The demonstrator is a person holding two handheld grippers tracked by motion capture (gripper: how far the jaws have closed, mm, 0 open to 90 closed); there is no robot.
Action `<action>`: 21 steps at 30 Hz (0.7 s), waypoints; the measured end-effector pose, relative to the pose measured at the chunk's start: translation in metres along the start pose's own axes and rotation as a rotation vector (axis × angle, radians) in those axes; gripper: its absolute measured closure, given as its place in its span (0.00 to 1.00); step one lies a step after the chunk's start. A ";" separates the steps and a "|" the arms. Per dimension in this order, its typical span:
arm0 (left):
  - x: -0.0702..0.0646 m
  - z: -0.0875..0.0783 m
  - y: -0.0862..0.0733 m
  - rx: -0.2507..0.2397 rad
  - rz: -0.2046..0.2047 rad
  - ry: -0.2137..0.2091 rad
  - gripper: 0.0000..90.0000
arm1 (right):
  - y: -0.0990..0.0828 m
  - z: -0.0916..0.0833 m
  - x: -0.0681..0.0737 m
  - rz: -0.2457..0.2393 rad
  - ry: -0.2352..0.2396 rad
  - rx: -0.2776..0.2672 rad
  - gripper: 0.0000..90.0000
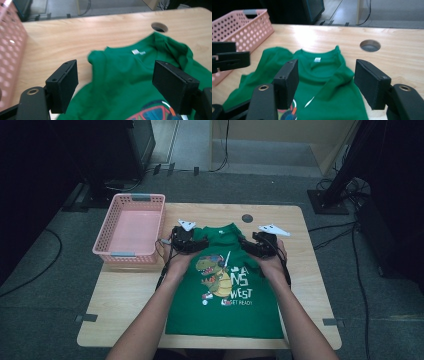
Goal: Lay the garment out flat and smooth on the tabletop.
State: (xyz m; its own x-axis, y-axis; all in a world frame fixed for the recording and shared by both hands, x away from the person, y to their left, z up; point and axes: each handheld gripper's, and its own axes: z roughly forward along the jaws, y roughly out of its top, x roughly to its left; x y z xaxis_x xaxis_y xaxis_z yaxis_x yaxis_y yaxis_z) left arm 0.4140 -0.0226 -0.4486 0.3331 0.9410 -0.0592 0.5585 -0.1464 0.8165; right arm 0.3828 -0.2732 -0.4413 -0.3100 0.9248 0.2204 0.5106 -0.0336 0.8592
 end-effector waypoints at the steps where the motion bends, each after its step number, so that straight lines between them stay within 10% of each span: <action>1: -0.002 0.002 -0.002 0.012 0.007 -0.006 0.24 | -0.002 0.001 0.001 -0.001 0.005 0.006 0.41; 21: -0.010 0.042 -0.051 0.184 0.024 0.013 0.24 | -0.056 0.043 0.016 -0.120 -0.064 0.219 0.51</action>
State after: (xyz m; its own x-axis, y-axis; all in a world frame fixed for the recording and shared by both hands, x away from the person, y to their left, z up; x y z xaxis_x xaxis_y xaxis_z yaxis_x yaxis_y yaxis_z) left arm 0.4141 -0.0370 -0.5134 0.3390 0.9402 -0.0326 0.6807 -0.2212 0.6984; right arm 0.3833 -0.2405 -0.5059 -0.3307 0.9397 0.0875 0.6374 0.1540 0.7550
